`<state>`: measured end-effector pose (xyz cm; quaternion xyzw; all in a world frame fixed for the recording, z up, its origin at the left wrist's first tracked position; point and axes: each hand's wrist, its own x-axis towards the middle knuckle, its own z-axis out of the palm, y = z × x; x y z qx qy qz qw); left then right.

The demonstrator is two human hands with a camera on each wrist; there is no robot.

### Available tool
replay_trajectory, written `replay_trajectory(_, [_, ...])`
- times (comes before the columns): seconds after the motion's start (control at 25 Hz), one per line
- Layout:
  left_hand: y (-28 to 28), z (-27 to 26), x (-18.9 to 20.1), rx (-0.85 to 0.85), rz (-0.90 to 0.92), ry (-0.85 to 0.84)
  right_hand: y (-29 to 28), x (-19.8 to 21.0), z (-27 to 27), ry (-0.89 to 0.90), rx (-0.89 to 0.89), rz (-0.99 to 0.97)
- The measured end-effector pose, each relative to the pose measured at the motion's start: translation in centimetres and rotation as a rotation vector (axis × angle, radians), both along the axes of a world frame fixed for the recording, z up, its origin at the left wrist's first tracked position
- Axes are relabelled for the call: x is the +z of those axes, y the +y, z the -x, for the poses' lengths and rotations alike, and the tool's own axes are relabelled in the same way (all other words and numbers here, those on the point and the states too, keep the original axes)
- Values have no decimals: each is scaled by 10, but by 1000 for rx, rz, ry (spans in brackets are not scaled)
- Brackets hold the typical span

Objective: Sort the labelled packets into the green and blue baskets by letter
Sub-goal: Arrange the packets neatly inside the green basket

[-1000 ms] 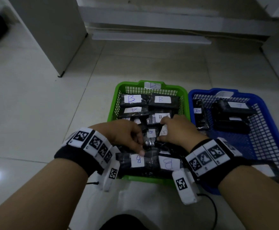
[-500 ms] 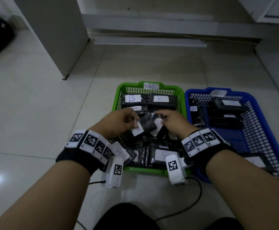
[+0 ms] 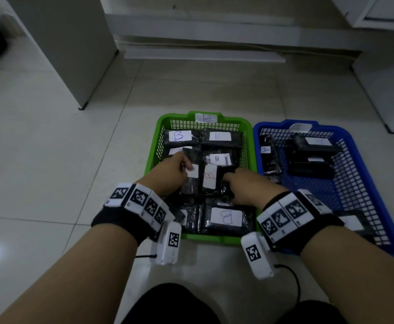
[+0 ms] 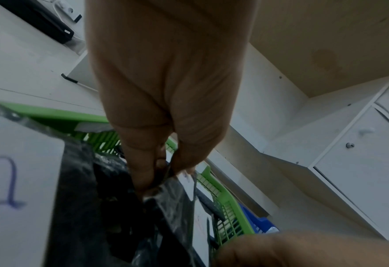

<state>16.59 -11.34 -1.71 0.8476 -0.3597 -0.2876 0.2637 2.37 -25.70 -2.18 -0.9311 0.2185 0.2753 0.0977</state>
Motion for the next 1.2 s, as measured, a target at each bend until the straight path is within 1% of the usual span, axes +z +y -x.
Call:
replay_trajectory(0.08, [-5,6,-1,-46,-38,2,2,-2,0,60,98,7])
replay_trajectory(0.16, [-9,12,-4,-132,-74,-4,0,-1,2,35,135,1])
replay_trajectory(0.24, [-12,16,-6,-162,-92,-17,0,1,5,-100,100,-1])
replay_trajectory(0.36, [-15,17,-8,-126,-93,-16,3,2,8,-393,4,74])
replay_trajectory(0.48, [-19,18,-11,-132,-95,-6,-4,9,7,-530,-129,81])
replay_trajectory(0.68, [-27,14,-13,-157,-76,-3,-30,33,-12,-785,-342,-8])
replay_trajectory(0.76, [-27,10,-14,-148,-82,7,-41,34,-22,-837,-370,-11])
replay_trajectory(0.88, [-28,5,-16,-145,-78,37,-55,30,-33,-786,-353,135])
replay_trajectory(0.92, [-28,4,-17,-148,-72,46,-57,28,-34,-827,-353,134])
replay_trajectory(1.04, [-28,5,-16,-146,-30,70,-50,26,-35,-1090,-392,63])
replay_trajectory(1.08, [-29,4,-15,-121,5,91,-49,24,-36,-1147,-397,57])
replay_trajectory(1.12, [-28,3,-14,-83,47,107,-48,21,-38,-1171,-388,46])
replay_trajectory(1.2, [-28,-1,-14,-1,133,109,-49,11,-42,-1114,-336,6])
